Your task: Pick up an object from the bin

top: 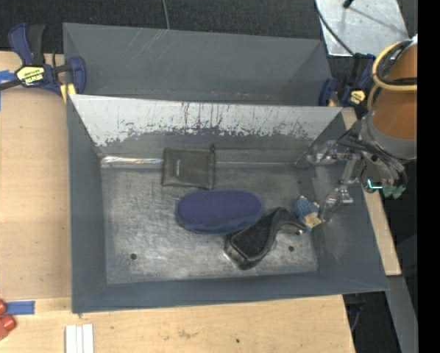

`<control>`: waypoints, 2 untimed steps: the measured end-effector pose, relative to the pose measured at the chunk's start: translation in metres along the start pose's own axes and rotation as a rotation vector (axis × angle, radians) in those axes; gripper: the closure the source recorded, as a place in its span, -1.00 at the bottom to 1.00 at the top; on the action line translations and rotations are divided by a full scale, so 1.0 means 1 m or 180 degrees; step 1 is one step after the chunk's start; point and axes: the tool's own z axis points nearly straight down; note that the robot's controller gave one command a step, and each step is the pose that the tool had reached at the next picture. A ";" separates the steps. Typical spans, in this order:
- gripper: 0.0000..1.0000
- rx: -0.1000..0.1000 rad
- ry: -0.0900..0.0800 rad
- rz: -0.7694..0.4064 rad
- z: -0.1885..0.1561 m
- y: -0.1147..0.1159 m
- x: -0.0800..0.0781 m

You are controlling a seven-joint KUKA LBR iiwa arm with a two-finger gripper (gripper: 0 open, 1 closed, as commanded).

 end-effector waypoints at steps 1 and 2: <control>-1.00 -0.0004 -0.0014 -0.0162 0.134 -0.022 0.037; -1.00 -0.0008 -0.0019 -0.1542 0.141 -0.032 -0.002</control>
Offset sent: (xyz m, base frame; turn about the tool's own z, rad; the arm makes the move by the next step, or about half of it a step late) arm -0.0369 -0.0225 -0.1312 -0.0525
